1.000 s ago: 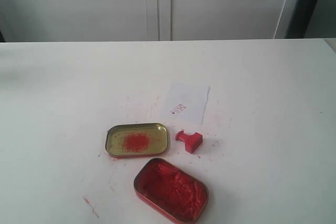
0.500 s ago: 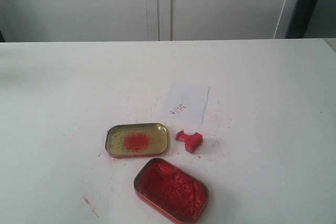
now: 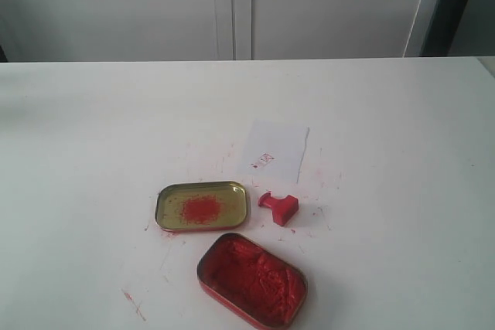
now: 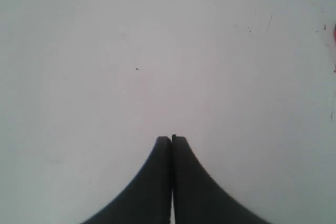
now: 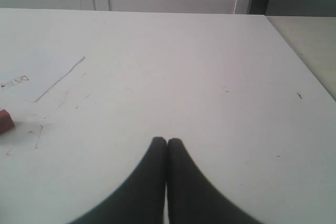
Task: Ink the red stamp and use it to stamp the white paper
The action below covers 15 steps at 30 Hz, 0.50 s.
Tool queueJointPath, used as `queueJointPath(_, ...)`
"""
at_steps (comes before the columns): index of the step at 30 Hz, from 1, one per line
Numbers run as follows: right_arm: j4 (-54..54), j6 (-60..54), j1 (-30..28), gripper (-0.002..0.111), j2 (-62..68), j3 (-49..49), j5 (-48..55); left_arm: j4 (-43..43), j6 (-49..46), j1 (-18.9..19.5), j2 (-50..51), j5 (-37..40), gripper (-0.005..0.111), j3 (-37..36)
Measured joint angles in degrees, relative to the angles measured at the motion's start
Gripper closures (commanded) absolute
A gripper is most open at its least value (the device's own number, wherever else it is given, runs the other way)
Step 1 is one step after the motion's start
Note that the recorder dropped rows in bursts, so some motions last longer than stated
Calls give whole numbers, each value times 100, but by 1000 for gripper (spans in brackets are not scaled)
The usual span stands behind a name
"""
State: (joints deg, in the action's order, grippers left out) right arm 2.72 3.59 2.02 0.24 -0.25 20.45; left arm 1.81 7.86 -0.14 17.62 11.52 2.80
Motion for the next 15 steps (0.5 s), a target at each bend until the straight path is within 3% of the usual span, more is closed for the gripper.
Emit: queueJointPath(15,0,0,0,108,0,0,0,0,0,0,-1698,157,107,-258)
